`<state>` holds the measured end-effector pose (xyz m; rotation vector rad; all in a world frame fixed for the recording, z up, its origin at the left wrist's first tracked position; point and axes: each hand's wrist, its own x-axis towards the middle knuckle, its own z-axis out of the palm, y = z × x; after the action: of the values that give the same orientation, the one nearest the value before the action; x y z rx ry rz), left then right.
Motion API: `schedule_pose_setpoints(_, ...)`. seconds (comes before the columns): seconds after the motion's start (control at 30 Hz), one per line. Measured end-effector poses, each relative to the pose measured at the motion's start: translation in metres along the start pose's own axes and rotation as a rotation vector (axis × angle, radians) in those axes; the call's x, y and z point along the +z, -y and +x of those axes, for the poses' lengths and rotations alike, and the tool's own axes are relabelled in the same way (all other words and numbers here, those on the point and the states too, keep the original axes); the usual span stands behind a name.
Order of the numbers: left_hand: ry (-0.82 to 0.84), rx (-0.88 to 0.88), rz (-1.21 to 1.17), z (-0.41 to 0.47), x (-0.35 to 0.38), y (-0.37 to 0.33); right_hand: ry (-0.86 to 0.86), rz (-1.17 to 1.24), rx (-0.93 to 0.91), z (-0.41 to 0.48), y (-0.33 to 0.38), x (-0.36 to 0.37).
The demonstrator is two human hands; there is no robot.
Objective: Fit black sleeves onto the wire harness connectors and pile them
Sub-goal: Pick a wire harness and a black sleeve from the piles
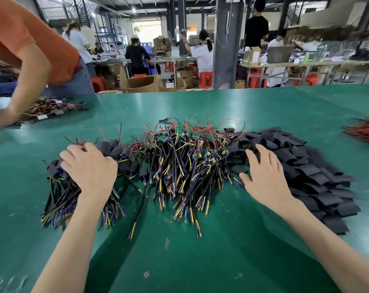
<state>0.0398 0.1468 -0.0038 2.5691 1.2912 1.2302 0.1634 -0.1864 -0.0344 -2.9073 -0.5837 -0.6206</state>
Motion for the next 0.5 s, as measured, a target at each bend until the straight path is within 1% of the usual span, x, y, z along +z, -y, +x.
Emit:
schedule_pose_setpoints(0.03, -0.039, 0.057, -0.002, 0.000, 0.000, -0.004, 0.014, -0.001, 0.007, 0.001, -0.001, 0.001)
schedule_pose_setpoints(0.07, -0.050, 0.151, -0.011, -0.002, 0.001, -0.009, 0.028, 0.001, 0.009, 0.001, -0.002, 0.002)
schedule_pose_setpoints(0.1, -0.019, 0.261, -0.023, -0.004, 0.004, -0.014, 0.046, 0.003, 0.009, 0.001, -0.002, 0.004)
schedule_pose_setpoints(0.13, 0.067, 0.361, -0.033, -0.007, 0.007, -0.020, 0.063, 0.007, 0.007, 0.001, -0.002, 0.005)
schedule_pose_setpoints(0.2, 0.308, 0.472, -0.012, -0.017, 0.015, -0.030, 0.088, 0.024, 0.009, 0.000, -0.003, 0.007)
schedule_pose_setpoints(0.27, 0.457, 0.500, 0.054, -0.025, 0.026, -0.030, 0.098, 0.036, 0.013, 0.000, -0.003, 0.008)
schedule_pose_setpoints(0.3, 0.479, 0.492, 0.065, -0.025, 0.029, -0.028, 0.099, 0.043, 0.016, 0.001, -0.003, 0.008)
schedule_pose_setpoints(0.5, 0.338, 0.439, 0.131, -0.018, 0.031, -0.014, 0.120, 0.062, 0.024, 0.001, -0.003, 0.008)
